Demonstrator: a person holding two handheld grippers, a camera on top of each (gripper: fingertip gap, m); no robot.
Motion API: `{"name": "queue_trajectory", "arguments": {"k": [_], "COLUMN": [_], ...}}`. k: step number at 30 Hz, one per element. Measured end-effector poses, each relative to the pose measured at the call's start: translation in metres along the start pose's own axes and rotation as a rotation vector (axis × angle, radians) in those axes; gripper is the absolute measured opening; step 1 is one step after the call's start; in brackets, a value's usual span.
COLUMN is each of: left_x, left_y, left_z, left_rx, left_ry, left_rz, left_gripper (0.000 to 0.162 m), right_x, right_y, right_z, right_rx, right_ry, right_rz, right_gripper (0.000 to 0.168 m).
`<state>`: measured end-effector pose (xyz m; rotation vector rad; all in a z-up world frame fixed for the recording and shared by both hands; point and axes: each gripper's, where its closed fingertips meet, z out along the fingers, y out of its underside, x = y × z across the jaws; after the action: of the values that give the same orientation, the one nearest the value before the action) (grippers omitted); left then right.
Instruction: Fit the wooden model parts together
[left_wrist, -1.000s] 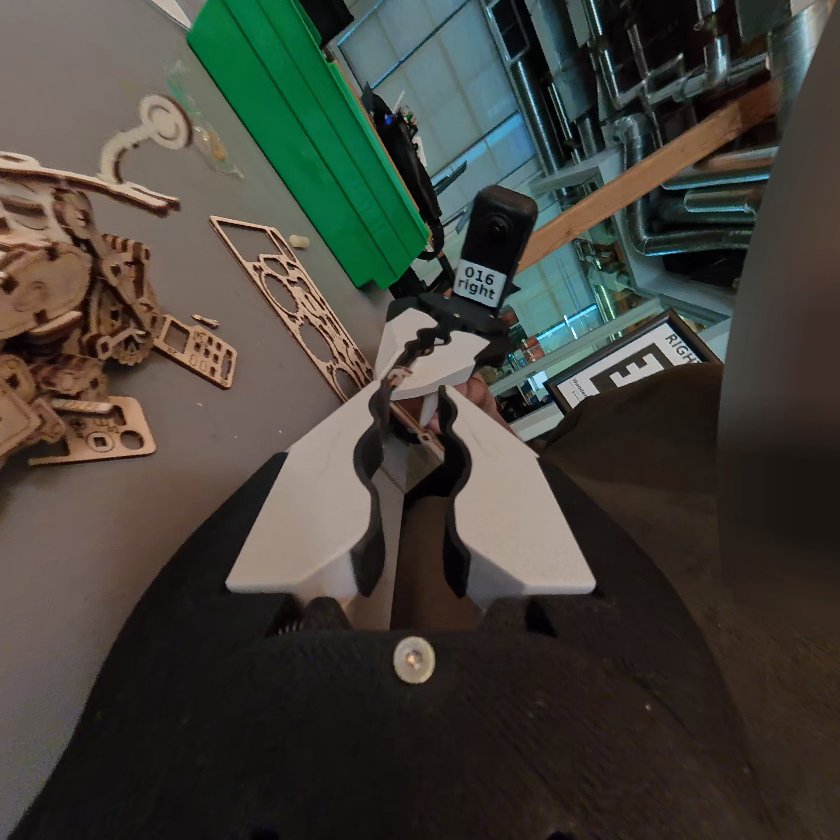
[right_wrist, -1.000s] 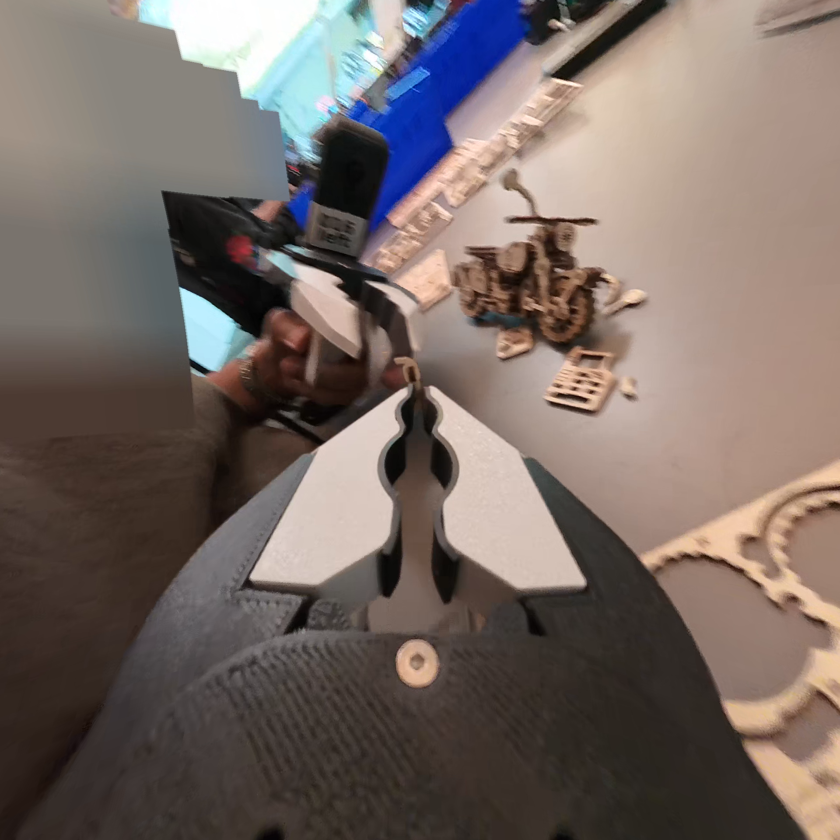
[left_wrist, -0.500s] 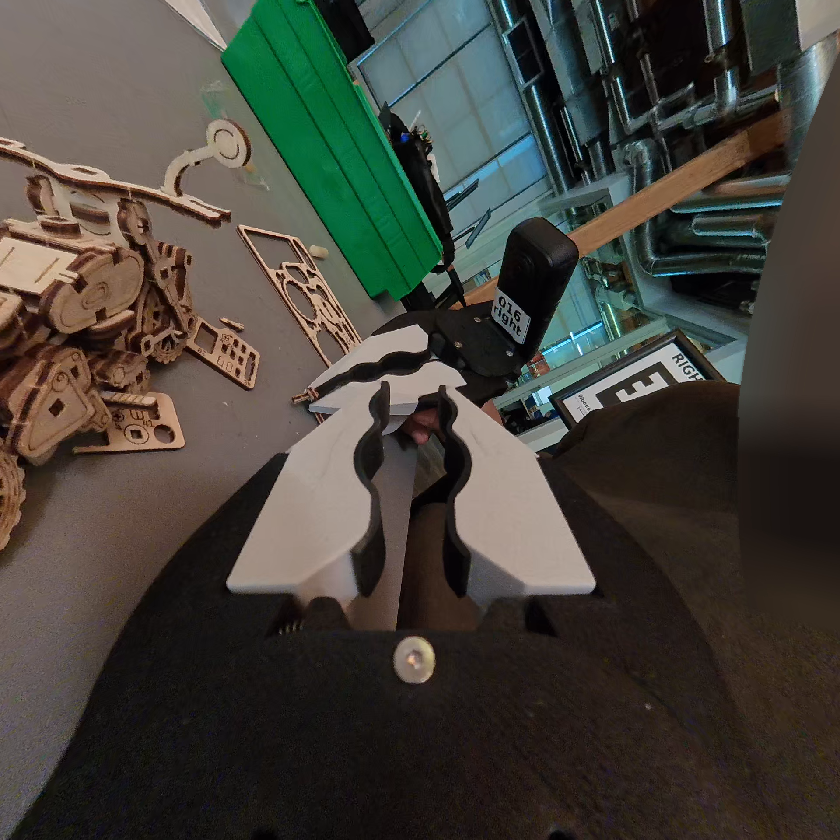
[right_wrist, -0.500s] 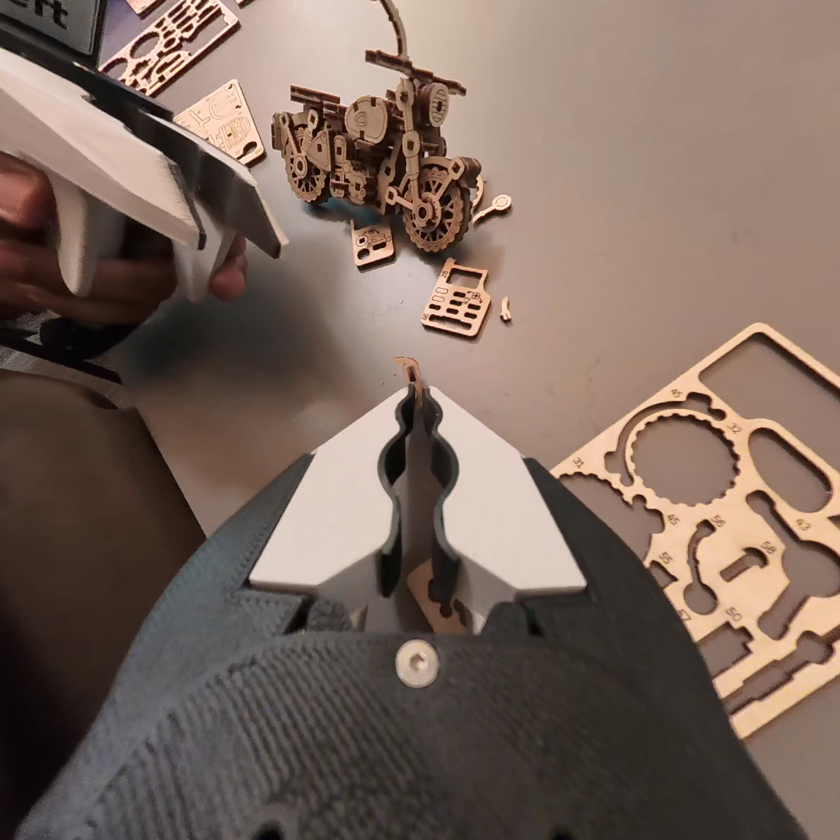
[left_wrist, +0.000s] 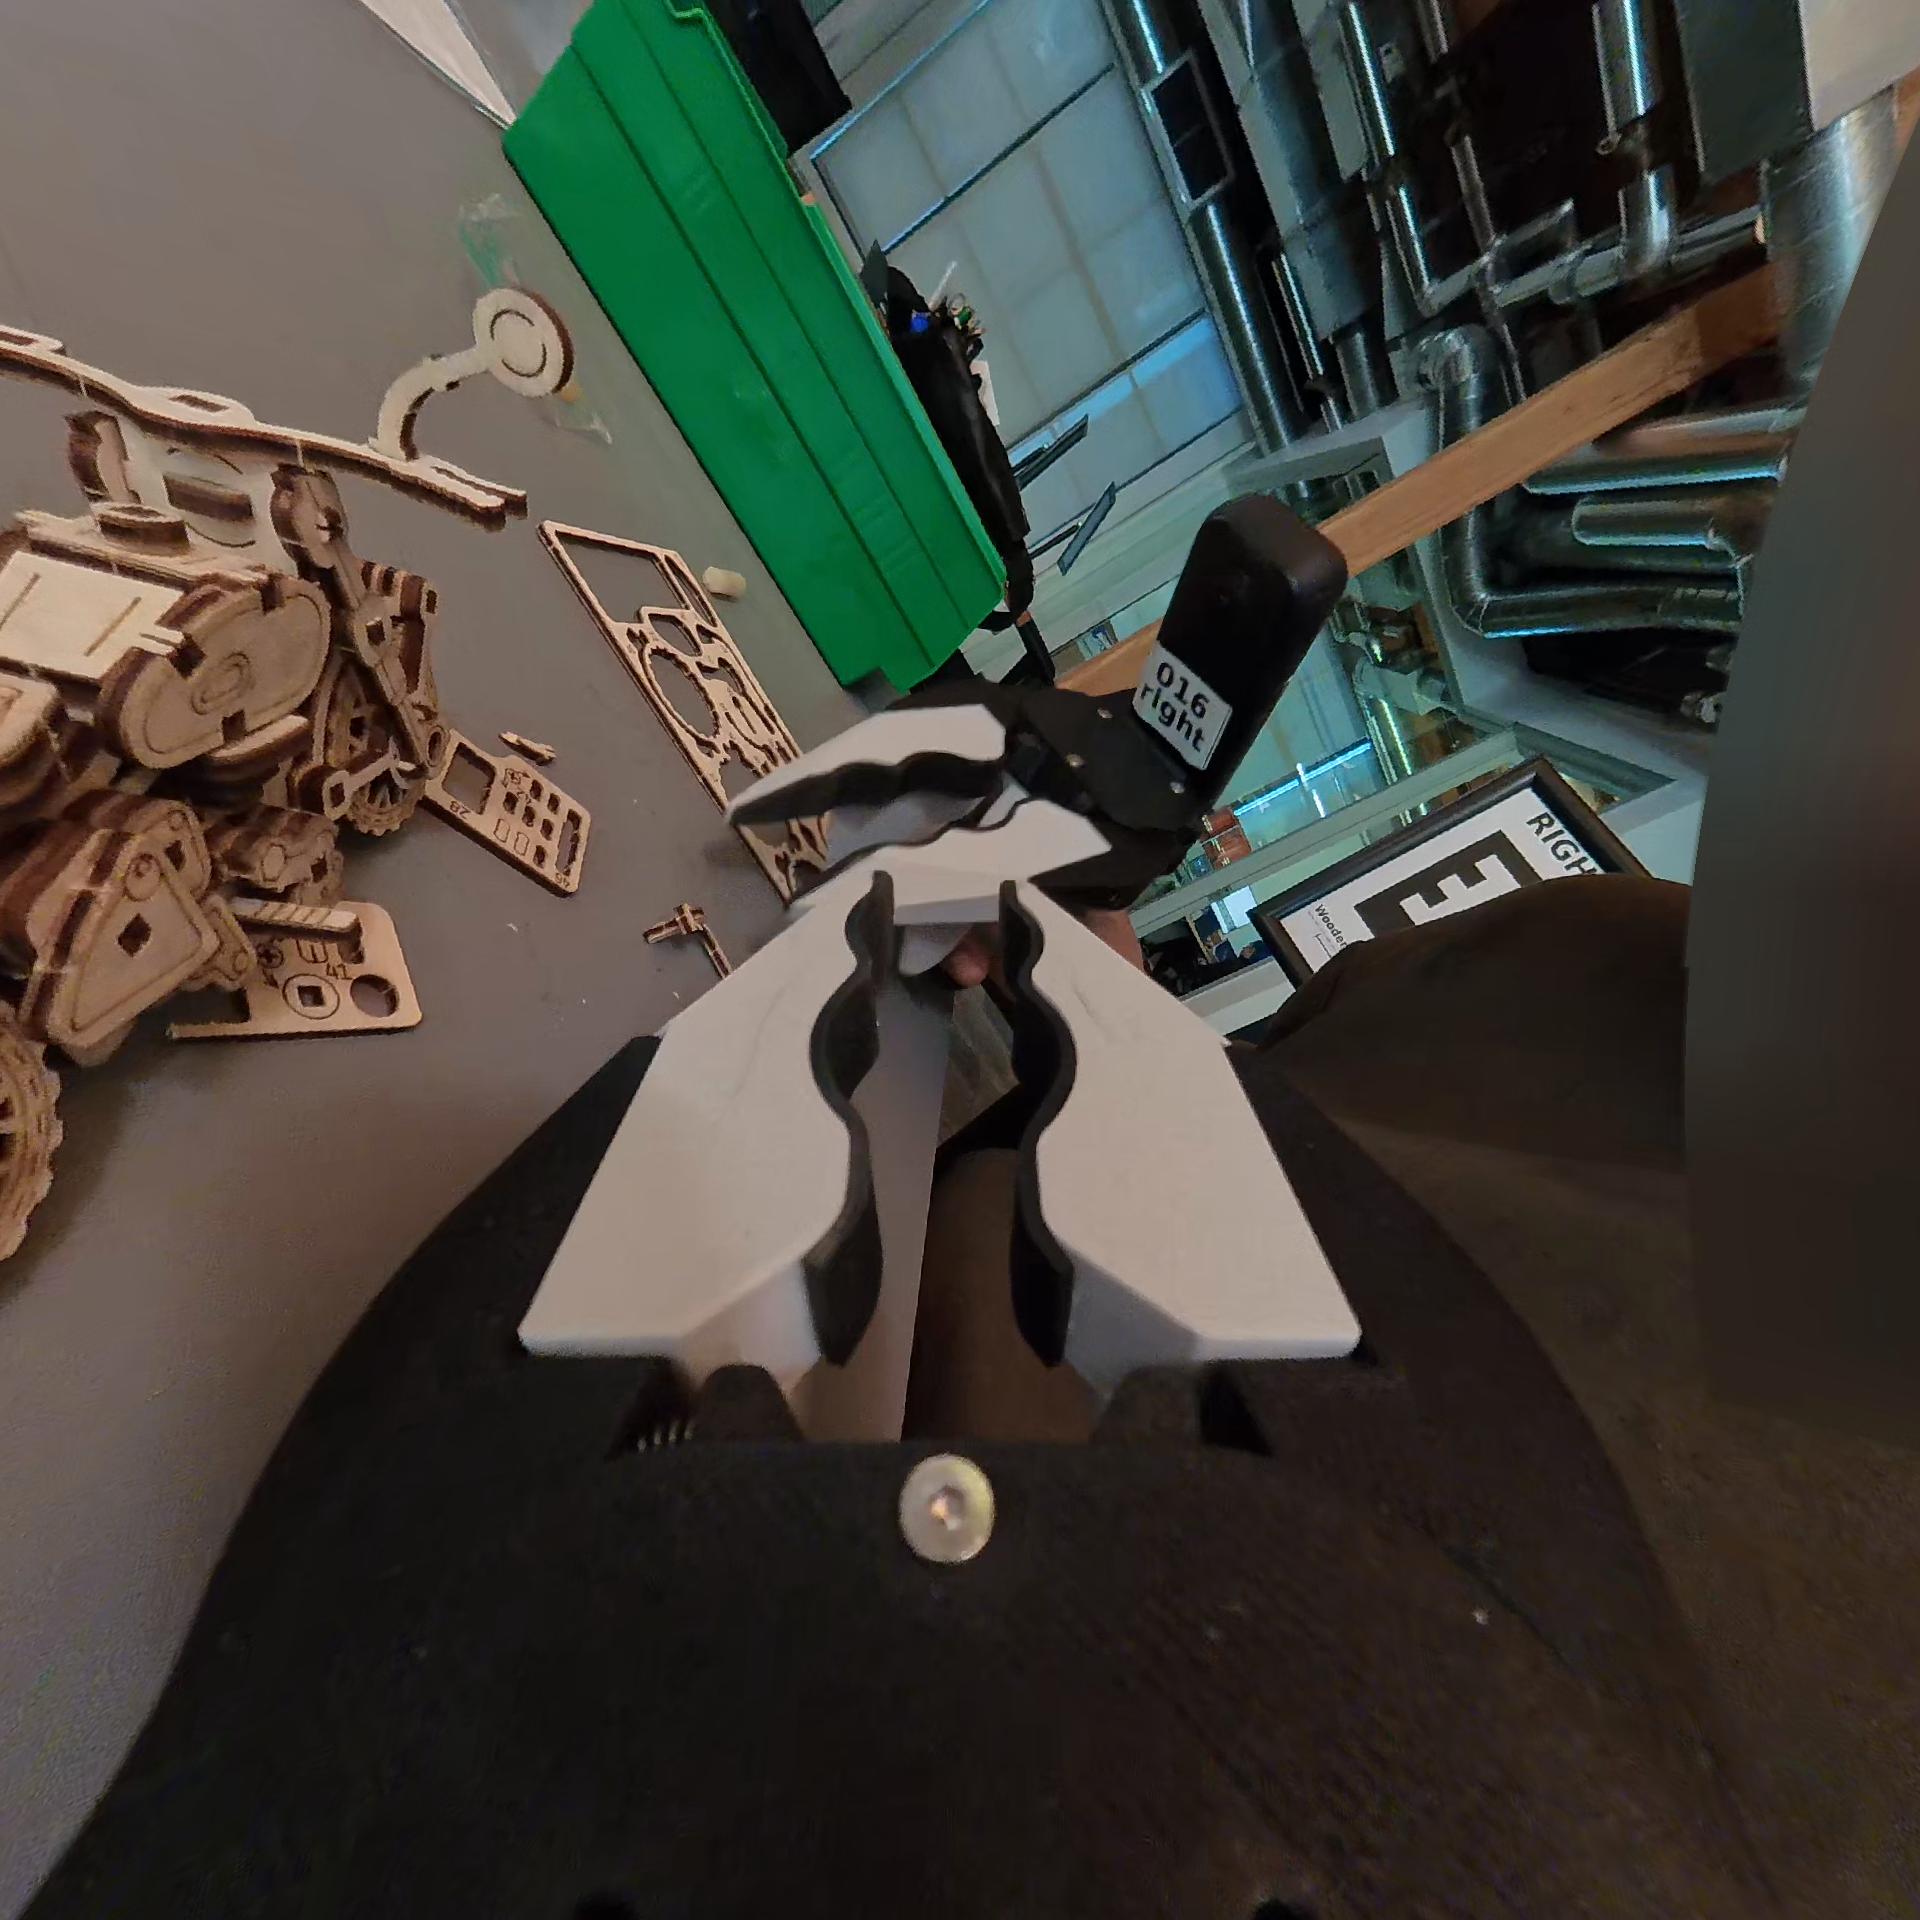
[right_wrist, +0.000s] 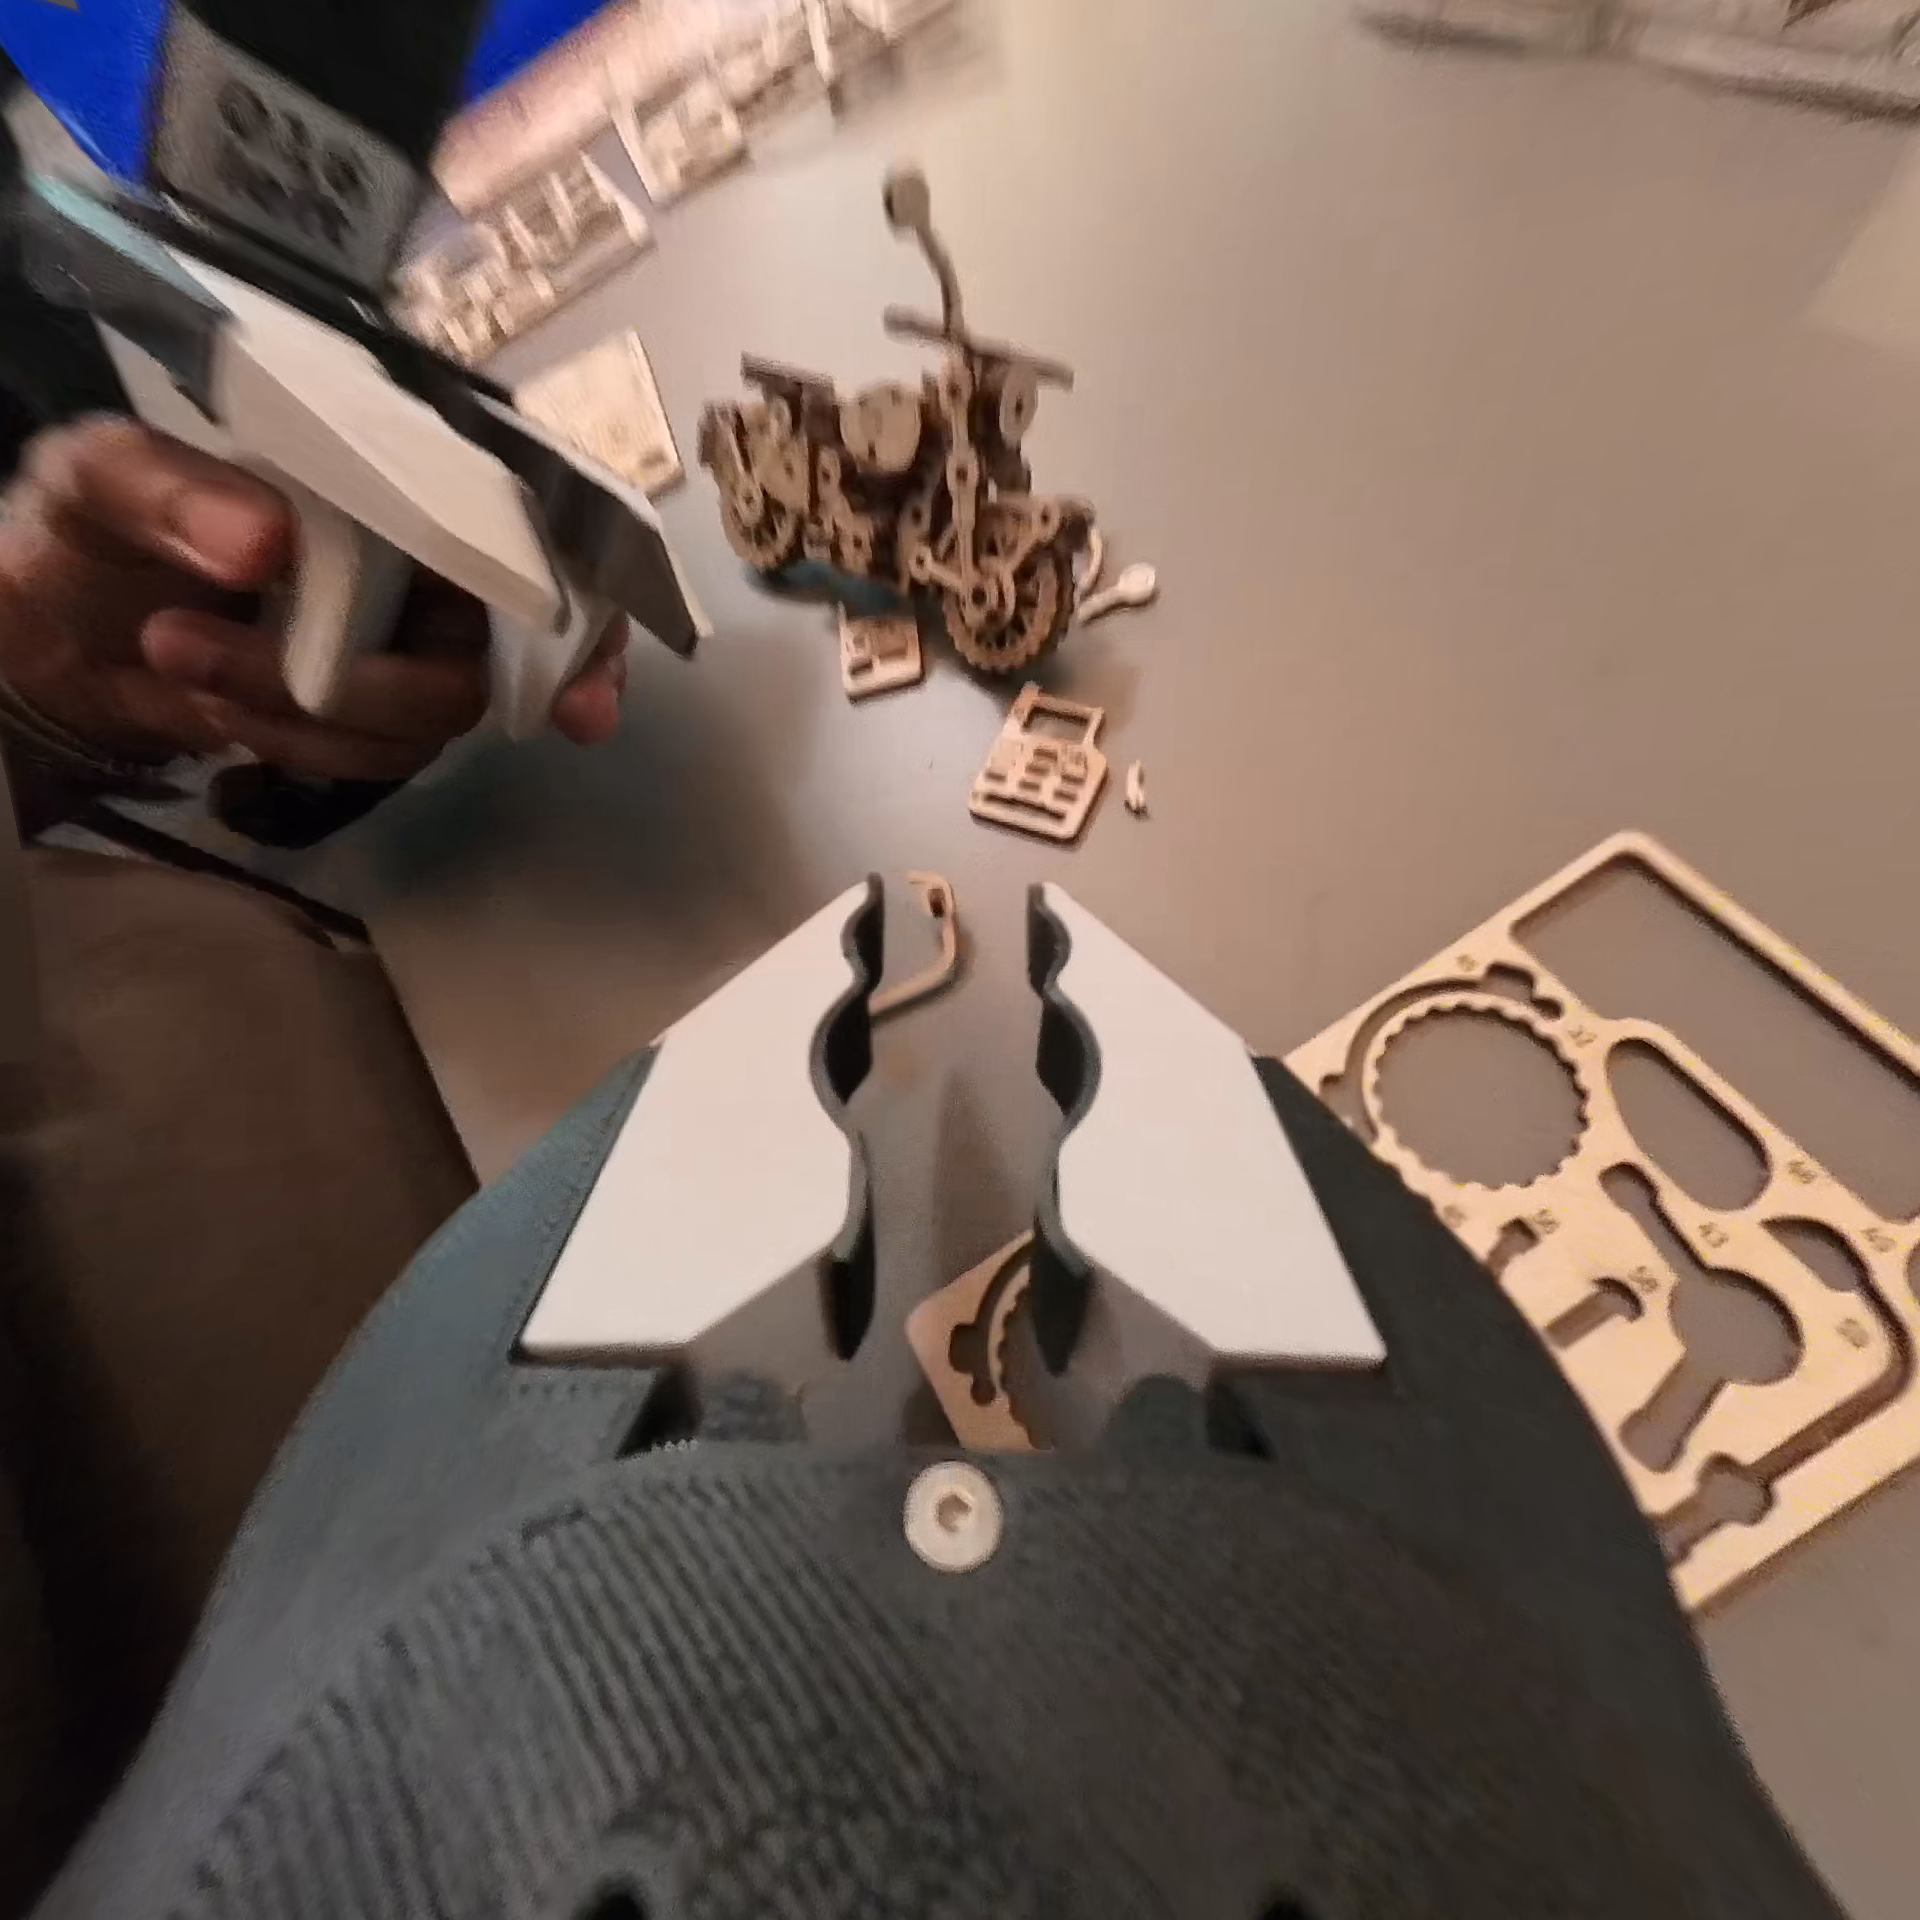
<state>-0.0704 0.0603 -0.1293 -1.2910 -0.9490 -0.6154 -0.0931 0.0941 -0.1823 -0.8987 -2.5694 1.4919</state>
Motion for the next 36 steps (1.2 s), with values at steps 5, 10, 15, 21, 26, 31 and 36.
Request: {"name": "queue_trajectory", "arguments": {"k": [5,10,15,21,26,31,36], "left_x": [0.01,0.011,0.021,0.025,0.027,0.027,0.022], "left_y": [-0.002,-0.001,0.003,0.001,-0.002,-0.001,-0.003], "left_z": [0.0,0.0,0.001,0.0,-0.002,-0.001,-0.001], "left_rx": [0.017,0.011,-0.003,0.009,0.027,0.023,0.033], "left_ry": [0.05,0.039,0.089,0.115,0.125,0.121,0.09], "left_rz": [0.012,0.052,0.081,0.092,0.095,0.101,0.101], "left_gripper": [0.022,0.028,0.046,0.057,0.054,0.052,0.057], "right_x": [-0.011,-0.011,-0.015,-0.015,-0.018,-0.019,-0.019], "right_y": [-0.039,-0.015,-0.01,-0.012,-0.026,-0.027,-0.026], "right_z": [-0.024,-0.007,-0.001,-0.002,-0.011,-0.012,-0.011], "right_rx": [0.248,0.105,0.069,0.08,0.165,0.173,0.166], "right_ry": [-0.078,-0.066,-0.061,-0.077,-0.088,-0.091,-0.083], "right_rz": [-0.011,-0.03,-0.061,-0.039,-0.044,-0.045,-0.058], "right_gripper": [0.031,0.03,0.029,0.028,0.027,0.027,0.027]}}
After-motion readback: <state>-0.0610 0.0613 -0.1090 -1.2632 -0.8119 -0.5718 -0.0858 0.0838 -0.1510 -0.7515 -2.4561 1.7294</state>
